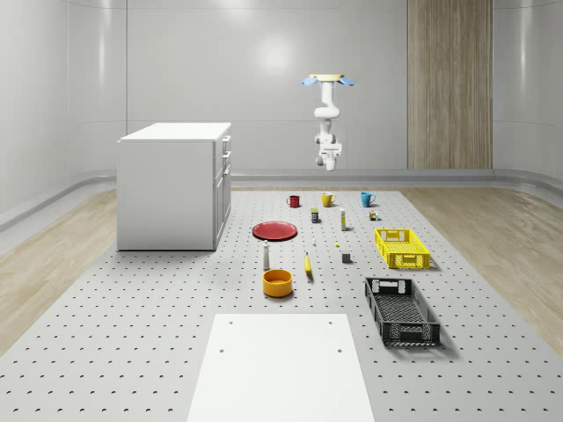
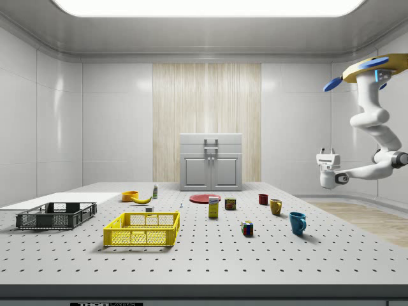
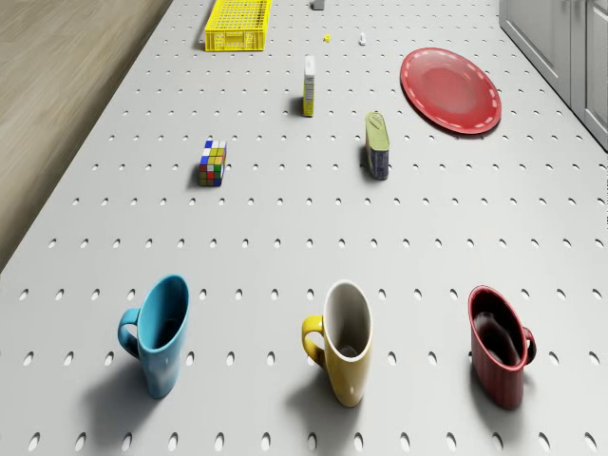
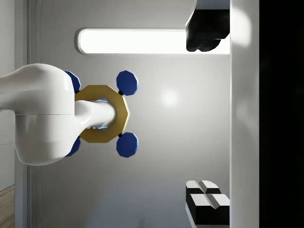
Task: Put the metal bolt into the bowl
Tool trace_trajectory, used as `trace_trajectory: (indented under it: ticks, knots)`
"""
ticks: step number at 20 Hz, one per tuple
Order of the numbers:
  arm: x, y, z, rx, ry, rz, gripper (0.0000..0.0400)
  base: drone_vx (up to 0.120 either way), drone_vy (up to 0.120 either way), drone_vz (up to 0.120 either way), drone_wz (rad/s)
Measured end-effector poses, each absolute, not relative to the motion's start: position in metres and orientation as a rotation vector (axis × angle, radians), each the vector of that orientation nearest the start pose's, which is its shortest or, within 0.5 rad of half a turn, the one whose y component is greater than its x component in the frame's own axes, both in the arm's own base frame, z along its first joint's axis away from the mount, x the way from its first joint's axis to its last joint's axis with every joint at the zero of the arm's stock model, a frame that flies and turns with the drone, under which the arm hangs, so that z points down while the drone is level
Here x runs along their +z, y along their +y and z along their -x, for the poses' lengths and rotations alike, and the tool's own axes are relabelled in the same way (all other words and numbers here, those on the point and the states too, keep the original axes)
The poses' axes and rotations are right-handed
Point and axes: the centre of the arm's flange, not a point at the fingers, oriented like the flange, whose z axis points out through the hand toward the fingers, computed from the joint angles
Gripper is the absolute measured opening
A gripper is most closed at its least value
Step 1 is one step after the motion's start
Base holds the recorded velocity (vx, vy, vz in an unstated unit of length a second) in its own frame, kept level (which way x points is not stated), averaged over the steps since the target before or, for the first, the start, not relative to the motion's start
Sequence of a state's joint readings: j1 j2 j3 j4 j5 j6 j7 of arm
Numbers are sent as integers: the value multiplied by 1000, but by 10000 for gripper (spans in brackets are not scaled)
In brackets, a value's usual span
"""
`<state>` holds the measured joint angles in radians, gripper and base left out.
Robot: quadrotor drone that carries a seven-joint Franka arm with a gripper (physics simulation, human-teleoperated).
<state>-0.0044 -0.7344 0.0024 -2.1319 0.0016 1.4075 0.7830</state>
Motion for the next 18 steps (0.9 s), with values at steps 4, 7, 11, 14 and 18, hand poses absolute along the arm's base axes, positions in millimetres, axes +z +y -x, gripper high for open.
trace_trajectory:
  ticks: [4,7,11,14,18]
  knots:
    - [679,0,-304,-19,1200,2898,400,120,-120,0,0]
    - [685,0,-304,-23,1200,2897,400,120,-120,0,0]
    - [689,0,-304,-27,1200,2896,400,120,-120,0,0]
    - [690,0,-304,-30,1199,2895,400,120,-120,0,0]
    - [691,0,-304,-35,1199,2894,400,120,-120,0,0]
